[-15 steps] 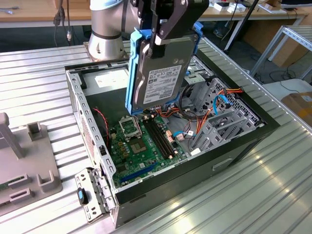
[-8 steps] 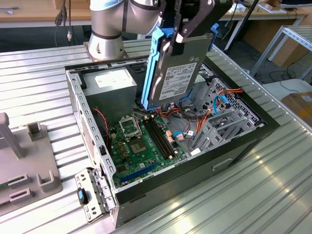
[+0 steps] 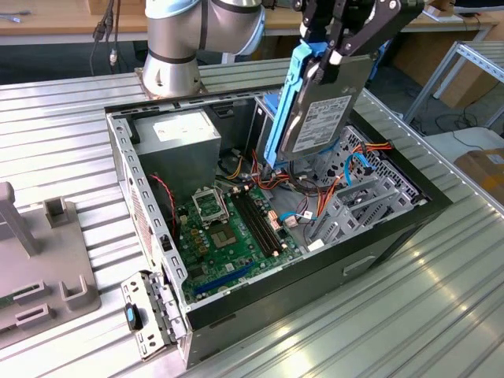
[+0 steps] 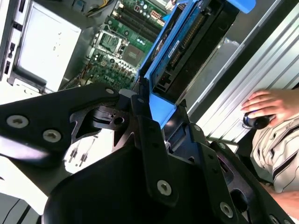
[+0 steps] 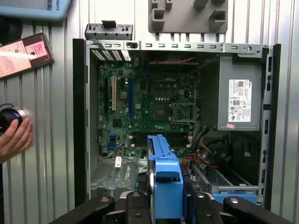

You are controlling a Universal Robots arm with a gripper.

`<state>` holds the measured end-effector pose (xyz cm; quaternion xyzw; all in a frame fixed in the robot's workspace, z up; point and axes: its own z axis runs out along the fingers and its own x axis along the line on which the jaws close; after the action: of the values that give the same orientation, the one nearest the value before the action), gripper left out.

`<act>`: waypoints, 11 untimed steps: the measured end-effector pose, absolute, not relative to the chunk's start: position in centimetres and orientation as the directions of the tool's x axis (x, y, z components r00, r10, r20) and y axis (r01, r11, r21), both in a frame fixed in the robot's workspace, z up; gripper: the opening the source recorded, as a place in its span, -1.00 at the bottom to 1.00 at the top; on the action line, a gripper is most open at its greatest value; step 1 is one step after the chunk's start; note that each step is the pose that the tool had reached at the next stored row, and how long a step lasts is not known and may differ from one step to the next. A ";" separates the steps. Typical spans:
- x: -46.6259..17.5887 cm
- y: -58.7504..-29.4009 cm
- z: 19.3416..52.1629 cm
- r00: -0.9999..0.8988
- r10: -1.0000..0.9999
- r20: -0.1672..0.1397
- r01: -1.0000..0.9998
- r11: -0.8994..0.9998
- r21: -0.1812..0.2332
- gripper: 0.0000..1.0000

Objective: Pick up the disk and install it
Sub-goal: 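Pick up the disk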

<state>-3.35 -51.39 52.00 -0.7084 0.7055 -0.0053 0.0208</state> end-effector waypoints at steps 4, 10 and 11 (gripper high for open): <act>-1.6 -51.4 52.0 0.005 -1.000 -0.022 -0.999 -0.004 -0.037 -0.26; -0.2 -52.3 52.0 0.004 -1.000 -0.022 -0.999 -0.004 -0.037 -0.26; -0.1 -52.5 52.0 0.004 -1.000 -0.022 -0.999 -0.004 -0.037 -0.26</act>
<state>-0.06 -52.49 51.97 -0.7084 0.7055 -0.0053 0.0208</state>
